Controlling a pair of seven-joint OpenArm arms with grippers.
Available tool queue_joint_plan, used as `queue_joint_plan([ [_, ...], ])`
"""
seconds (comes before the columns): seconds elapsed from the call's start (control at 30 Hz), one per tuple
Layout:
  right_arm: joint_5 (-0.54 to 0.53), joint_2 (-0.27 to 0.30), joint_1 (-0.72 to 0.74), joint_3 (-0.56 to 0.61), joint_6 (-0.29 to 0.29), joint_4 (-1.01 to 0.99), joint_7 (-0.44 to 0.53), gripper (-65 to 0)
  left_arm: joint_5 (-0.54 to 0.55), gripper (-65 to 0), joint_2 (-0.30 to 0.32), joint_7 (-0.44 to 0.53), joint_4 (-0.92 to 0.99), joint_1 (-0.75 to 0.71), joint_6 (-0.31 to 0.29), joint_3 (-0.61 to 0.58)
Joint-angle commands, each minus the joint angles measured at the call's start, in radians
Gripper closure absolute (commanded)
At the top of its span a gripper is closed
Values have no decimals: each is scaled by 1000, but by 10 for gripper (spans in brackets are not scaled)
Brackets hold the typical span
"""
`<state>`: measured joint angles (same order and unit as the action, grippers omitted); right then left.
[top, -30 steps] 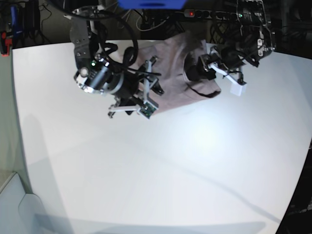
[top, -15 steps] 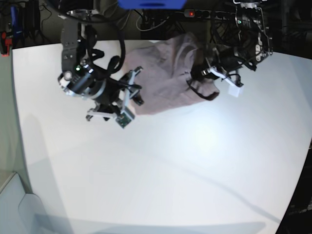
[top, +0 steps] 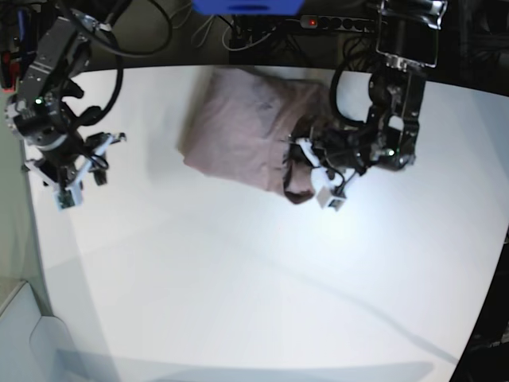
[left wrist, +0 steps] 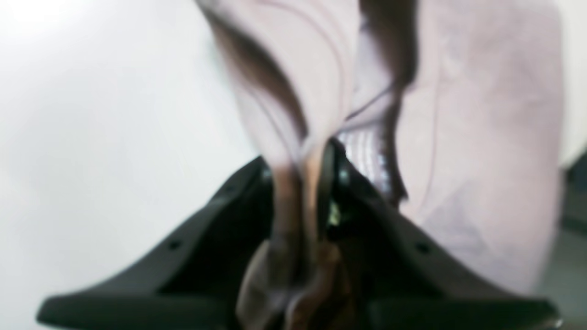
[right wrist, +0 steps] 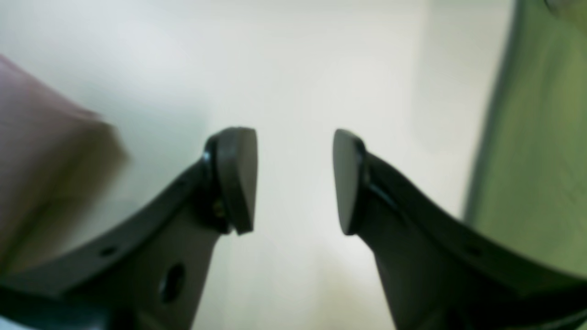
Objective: Layout the t-shirt on the table in an organized manner, then fold the t-shirt properly
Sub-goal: 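Press the folded stack flat with the left gripper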
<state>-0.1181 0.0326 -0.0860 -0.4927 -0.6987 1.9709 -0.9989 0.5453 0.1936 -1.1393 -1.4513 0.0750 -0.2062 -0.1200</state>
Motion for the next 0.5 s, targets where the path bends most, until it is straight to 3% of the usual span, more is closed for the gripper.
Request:
queue_joint_plan([
  [0.0,-15,14,15,-44,1,18,25,-273,-23,-2,13,11,-9,55,3,-45],
  [0.23,-15,19,-22,-306,1,18,31,-273,-213,-2,14,20,-2,314,3,-445],
  [0.47,-15,28,-100,-424,1,18,35,-273,-400,-2,-90,43,65,469,1,-752],
])
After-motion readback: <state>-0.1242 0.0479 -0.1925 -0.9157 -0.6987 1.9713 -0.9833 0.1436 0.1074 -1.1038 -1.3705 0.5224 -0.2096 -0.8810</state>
